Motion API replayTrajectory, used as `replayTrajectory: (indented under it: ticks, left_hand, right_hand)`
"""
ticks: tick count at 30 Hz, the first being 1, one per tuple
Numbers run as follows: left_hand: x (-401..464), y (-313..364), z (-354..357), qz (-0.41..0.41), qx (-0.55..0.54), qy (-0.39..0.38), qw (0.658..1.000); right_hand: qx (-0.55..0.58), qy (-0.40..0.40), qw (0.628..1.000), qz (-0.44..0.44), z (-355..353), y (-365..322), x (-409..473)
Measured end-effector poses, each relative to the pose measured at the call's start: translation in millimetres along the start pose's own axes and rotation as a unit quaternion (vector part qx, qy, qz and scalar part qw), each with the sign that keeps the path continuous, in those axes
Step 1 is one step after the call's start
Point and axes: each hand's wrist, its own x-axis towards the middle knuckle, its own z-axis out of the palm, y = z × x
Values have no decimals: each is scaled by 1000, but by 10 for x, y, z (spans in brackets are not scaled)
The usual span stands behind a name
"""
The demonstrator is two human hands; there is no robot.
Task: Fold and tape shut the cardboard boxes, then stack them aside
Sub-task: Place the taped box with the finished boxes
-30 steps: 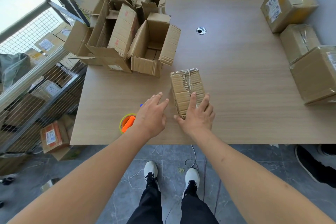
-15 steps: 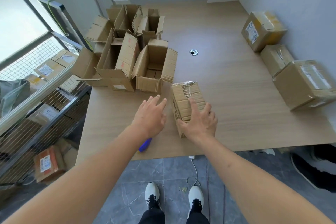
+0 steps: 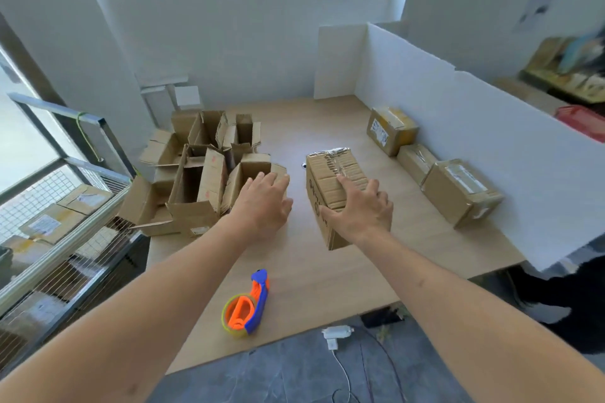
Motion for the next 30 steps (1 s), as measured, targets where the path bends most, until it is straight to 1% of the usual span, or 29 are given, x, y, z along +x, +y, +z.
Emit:
replayTrajectory:
  ticks: [3,7,12,19,21,26,30]
  left_hand:
    - [105,165,-244,19,22,26,999]
    - [258,444,-476,36,29,38,998]
    - [552,906,-618,32,26,43,998]
    - [1089,1760,-383,18,10,40,999]
    - [1326,2136,-237,12,6,38,999]
    - [1584,2463,-37,-4,12,27,1000]
    - [1834,2537,90,-18,17,9,1000]
  right_hand:
    - [8,23,1000,6,-288,53,80]
    - [23,42,999,4,-598,224,218]
    - [39,64,997,-1,-918,615,454]
    - [47,65,997,-8,-1134,1404,893]
    - [43,55,997,-14,-1180,1802,1124]
    - [38,37,998,-18,-1151,2211,1406]
    - [43,14,999,-22,-1032,2373,1611]
